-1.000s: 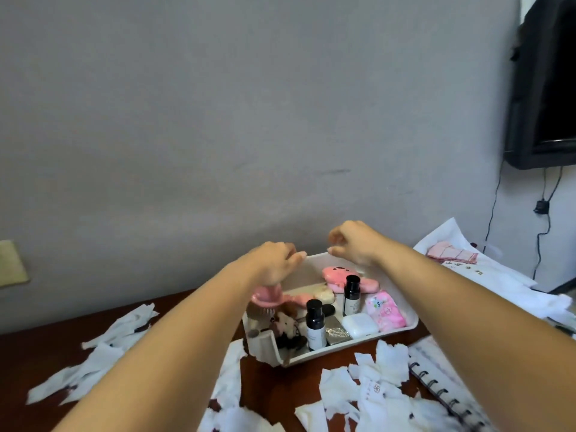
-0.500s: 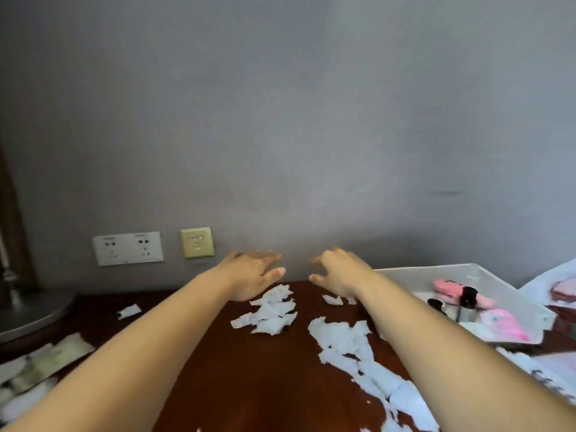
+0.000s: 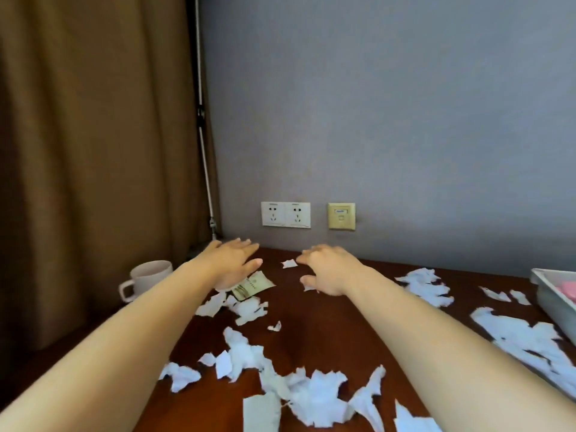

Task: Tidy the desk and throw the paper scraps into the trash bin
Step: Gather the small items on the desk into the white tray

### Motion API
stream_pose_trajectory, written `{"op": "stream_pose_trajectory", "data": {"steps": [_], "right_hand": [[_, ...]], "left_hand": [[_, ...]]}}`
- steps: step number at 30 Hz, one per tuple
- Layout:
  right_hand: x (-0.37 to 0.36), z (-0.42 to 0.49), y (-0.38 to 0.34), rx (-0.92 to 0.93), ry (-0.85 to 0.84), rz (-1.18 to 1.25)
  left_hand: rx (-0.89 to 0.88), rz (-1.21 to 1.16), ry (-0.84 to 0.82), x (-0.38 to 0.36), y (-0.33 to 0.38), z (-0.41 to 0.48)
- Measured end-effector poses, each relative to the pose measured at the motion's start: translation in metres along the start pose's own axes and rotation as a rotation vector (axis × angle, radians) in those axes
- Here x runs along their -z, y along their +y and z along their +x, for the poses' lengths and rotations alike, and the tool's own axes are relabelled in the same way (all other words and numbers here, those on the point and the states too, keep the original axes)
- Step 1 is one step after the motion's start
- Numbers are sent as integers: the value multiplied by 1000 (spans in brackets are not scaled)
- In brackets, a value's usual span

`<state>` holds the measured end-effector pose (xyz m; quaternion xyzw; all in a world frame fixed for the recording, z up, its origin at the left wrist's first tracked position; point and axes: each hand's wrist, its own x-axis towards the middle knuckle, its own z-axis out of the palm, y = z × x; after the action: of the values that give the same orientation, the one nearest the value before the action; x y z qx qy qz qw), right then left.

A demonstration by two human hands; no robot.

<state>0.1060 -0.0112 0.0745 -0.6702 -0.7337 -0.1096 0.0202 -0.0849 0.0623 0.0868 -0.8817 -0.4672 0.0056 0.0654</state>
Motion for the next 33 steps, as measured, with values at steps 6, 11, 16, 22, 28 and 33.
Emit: {"op": "stream_pose_trajectory", "data": {"steps": [6, 11, 16, 22, 28, 33], "right_hand": [[-4, 55, -68, 120, -31, 23], [-19, 91, -111, 172, -78, 48], [-38, 133, -140, 178, -121, 107], [-52, 184, -157, 164, -193, 154], [-75, 231, -172, 145, -242, 207], [-101, 256, -185, 114, -276, 244]], "left_hand": [[131, -18, -14, -20, -76, -26], [210, -17, -54, -33, -117, -34], [227, -15, -69, -49, -153, -34], [237, -29, -79, -53, -177, -11], [214, -16, -80, -52, -190, 20], [181, -2, -103, -64, -193, 37]]}}
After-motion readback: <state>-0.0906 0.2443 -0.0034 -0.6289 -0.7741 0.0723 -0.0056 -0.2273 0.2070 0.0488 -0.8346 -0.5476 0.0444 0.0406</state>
